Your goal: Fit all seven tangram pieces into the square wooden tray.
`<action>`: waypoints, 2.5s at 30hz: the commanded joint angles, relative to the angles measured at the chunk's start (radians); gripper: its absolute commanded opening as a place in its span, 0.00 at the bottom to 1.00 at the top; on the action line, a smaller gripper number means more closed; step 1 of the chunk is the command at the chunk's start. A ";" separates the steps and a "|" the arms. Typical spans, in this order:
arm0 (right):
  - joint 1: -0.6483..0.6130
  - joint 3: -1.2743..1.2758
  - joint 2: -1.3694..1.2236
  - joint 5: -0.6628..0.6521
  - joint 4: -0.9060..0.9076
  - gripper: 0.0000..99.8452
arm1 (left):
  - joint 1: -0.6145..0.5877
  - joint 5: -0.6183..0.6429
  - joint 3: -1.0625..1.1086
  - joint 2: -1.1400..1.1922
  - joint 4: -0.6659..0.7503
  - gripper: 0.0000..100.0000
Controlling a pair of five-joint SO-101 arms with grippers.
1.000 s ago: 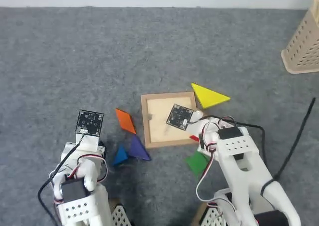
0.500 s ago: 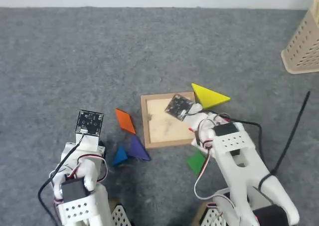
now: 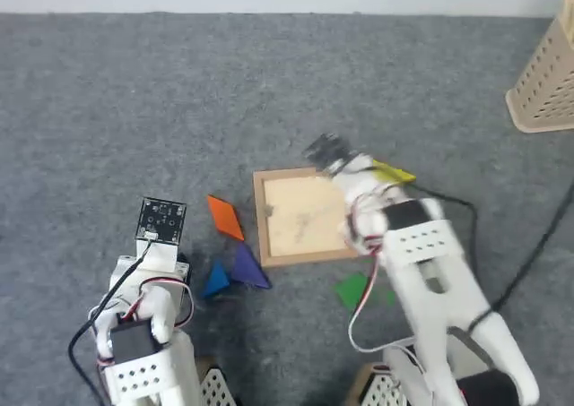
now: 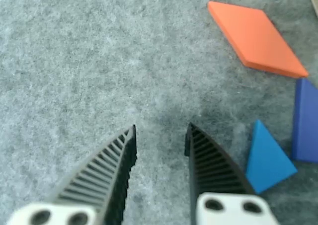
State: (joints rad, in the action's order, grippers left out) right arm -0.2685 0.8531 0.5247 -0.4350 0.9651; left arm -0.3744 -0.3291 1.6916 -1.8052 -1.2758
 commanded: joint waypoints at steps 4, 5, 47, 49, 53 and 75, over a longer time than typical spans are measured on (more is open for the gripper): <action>0.266 -0.052 -0.033 -0.138 0.068 0.11 | -0.008 -0.009 -0.007 -0.020 -0.002 0.15; 0.288 -0.048 -0.079 -0.155 0.067 0.10 | -0.008 -0.009 -0.007 -0.020 -0.002 0.15; 0.044 -0.390 -0.423 0.080 0.087 0.01 | -0.006 -0.009 -0.007 -0.020 -0.002 0.15; 0.036 -0.410 -0.429 0.083 0.087 0.01 | -0.006 -0.009 -0.007 -0.020 -0.002 0.15; -0.007 -0.428 -0.470 0.118 0.065 0.01 | -0.006 -0.009 -0.007 -0.020 -0.002 0.15; -0.211 -0.615 -0.717 0.183 0.042 0.01 | -0.006 -0.009 -0.007 -0.020 -0.002 0.15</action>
State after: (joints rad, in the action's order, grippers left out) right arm -0.4695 0.3038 -0.2010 -0.2616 1.0249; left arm -0.3744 -0.3291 1.6916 -1.8052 -1.2758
